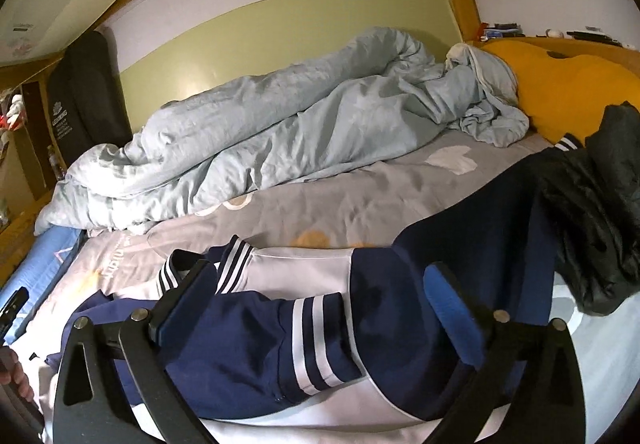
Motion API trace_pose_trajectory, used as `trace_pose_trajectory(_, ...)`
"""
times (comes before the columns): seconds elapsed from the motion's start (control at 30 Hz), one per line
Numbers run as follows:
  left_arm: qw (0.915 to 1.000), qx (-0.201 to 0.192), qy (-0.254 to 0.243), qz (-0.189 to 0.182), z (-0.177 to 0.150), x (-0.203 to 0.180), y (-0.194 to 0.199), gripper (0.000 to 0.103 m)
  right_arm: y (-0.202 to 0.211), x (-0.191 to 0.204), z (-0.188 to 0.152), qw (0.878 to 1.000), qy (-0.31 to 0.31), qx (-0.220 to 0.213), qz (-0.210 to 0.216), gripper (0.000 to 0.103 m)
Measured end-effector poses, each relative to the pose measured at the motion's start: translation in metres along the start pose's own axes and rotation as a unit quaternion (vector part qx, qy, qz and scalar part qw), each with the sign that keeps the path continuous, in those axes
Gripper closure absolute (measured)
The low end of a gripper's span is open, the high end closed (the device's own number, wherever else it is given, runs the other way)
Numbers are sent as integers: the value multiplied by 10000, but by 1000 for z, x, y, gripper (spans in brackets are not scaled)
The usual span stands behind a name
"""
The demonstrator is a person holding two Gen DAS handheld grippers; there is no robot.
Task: Fold large clothes
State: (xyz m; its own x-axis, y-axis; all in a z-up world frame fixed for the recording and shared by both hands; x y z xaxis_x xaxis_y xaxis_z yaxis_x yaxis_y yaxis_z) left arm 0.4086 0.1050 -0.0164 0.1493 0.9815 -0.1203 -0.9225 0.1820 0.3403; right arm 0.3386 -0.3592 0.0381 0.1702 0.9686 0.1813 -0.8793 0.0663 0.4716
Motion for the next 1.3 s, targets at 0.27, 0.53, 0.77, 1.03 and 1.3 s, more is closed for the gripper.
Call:
trace_pose_trajectory(0.27, 9998, 9, 151, 157, -3, 7, -4, 0, 43, -46, 27, 9967, -161, -773, -188, 1)
trace_pose_trajectory(0.53, 9994, -115, -80, 302, -5, 0, -2, 0, 21, -129, 22, 9850, -1622, -197, -564, 1)
trace_pose_trajectory(0.77, 9992, -80, -60, 377, -6, 1, -4, 0, -7, -192, -2, 9607, -2713, 509, -303, 9)
trace_pose_trajectory(1.03, 9991, -73, -83, 409, -8, 2, -6, 0, -49, -185, -15, 9686, -2291, 918, -283, 53)
trace_pose_trajectory(1.3, 9990, -110, -95, 411, -9, -1, -6, 0, -32, -156, -1, 9891, -1406, 364, -252, 100)
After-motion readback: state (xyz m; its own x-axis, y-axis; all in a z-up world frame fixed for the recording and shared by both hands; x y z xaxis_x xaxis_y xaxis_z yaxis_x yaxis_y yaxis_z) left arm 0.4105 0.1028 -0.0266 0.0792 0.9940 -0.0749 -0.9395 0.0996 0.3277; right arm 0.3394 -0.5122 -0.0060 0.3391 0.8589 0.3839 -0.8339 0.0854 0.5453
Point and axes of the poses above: each gripper's, at about its wrist camera, not at the fingertips, and y roughly against the way its jaws point, x to its left, z to its top, the point moved 3 cm from there along -y, roughly the way its jaws point, and after that the axes turned 7 degrees about -z, right-handed, at the moved point
